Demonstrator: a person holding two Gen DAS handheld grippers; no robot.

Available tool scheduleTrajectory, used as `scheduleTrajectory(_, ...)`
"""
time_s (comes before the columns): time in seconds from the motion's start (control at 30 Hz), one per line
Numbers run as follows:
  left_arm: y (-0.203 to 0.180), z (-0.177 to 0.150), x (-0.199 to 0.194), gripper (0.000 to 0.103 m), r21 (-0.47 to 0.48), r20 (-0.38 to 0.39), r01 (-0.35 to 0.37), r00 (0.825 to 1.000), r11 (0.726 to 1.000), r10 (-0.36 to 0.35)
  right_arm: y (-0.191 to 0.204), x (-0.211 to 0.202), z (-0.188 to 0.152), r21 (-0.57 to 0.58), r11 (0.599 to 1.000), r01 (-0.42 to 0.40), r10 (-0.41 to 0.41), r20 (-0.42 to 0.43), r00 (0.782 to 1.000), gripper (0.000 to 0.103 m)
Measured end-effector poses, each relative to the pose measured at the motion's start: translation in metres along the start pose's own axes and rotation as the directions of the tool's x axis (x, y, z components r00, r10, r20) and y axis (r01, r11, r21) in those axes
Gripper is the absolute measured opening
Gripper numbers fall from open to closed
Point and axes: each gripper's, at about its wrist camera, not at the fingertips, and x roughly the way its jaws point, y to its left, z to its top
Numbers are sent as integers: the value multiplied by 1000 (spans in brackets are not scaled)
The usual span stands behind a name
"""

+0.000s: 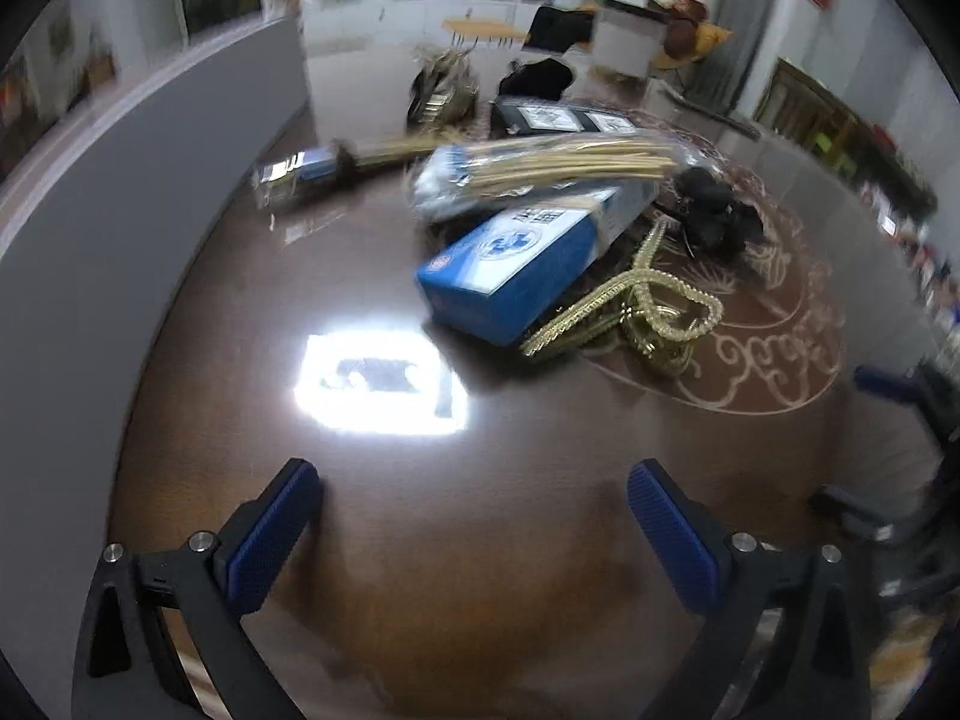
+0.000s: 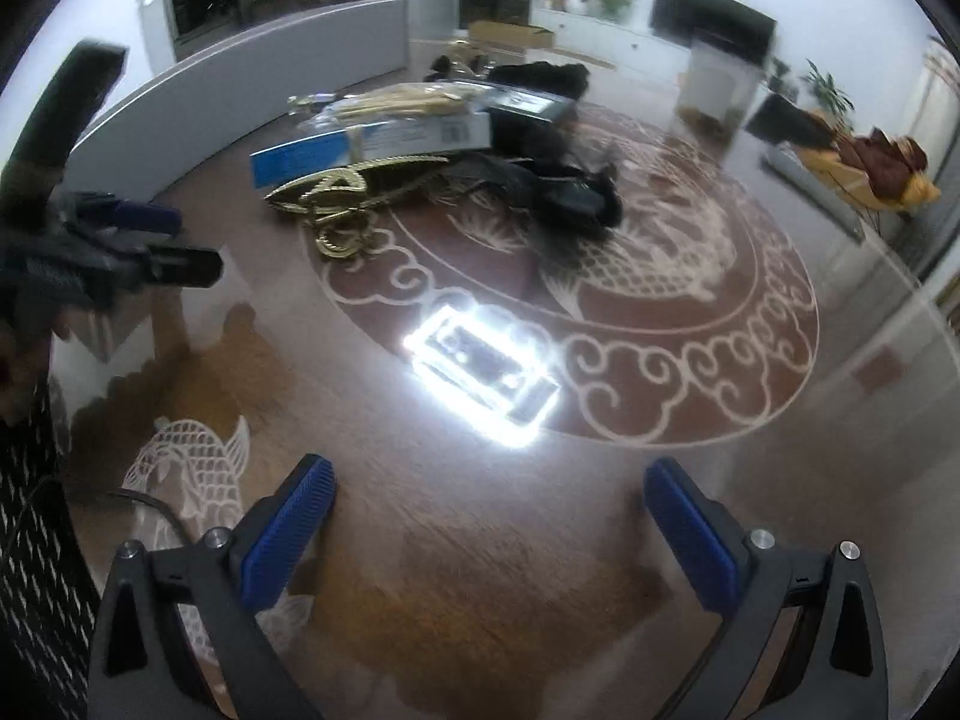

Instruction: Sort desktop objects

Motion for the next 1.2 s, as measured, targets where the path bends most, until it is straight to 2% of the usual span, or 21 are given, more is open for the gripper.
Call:
scheduleTrajectory(0.07,-6,-4,-2,103,41,43,-15,999,999,13,-1,2,0,29,1000,6,-7,33,999,103)
scheduleTrajectory(0.23,-2,-5,0,103,19,78,-16,997,1000,15,1,8,9,37,999,14,-16,48,999,103)
scheduleTrajectory(0.67,0,-3,6,103,18,77,-14,997,1000,13,3,9,11,37,999,14,-16,49,999,103)
scheduleTrajectory(0.87,11,-4,7,103,-35,76,-44,996,998,46,3,9,11,36,999,14,-16,49,999,103)
scheduleTrajectory(1.2,11,-5,6,103,-40,76,-50,996,998,53,3,9,12,36,999,14,-16,49,999,103)
